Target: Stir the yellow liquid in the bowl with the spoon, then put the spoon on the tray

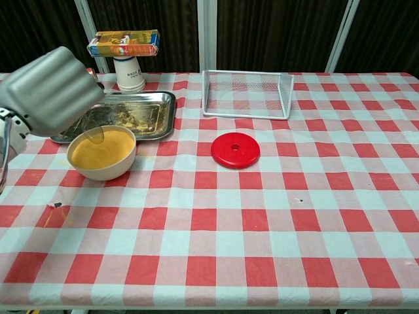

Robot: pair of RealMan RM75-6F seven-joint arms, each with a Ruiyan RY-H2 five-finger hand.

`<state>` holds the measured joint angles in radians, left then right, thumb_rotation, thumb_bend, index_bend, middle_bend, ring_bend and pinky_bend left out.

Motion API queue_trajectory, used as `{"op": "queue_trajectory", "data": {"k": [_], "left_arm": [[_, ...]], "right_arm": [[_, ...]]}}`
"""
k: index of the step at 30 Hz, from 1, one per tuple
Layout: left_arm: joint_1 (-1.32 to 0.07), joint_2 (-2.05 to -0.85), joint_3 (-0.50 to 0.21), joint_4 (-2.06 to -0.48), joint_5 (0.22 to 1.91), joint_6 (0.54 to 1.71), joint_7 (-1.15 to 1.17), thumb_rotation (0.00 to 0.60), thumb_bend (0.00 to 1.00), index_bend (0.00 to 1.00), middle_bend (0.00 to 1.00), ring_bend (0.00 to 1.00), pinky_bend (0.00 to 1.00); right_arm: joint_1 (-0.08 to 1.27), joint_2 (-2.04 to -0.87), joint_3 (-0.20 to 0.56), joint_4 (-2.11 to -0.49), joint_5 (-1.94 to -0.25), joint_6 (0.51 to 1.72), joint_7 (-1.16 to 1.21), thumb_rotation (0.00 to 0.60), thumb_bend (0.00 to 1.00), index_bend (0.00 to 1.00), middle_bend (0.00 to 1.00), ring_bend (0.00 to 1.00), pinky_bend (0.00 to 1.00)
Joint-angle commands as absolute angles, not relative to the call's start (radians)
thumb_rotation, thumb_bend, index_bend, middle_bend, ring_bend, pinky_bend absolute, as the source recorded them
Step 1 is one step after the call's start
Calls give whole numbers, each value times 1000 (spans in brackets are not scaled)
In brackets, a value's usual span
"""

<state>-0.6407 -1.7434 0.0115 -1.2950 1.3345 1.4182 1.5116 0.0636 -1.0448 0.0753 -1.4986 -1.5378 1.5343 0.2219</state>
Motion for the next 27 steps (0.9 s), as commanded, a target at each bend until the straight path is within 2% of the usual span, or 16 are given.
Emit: {"op": "queue_trajectory", "data": {"k": [1,17,23,27], "left_arm": [[-646,-1750,-10,-1311,1329,1397,1542,600,418,656,920,932,953],[-635,-1757,-69,-1375,1198,1362,1729,600,419,657,911,929,952],[-639,-1762,-82,-1352,1209,1377,1702,600,419,666,920,930,952],[-629,-1770,-91,-1391,1149,1398,1812,600,419,679,920,930,952]], "right_arm": [[63,-1045,75,-1498,-1538,1535,223,600,200,0,0,0,0],[65,-1046,78,-1493,-1535,1531,224,600,200,0,0,0,0],[62,-1044,78,-1494,-1532,1535,223,600,200,0,0,0,0],[63,-1045,78,-1494,-1533,1533,223,600,200,0,0,0,0]]}}
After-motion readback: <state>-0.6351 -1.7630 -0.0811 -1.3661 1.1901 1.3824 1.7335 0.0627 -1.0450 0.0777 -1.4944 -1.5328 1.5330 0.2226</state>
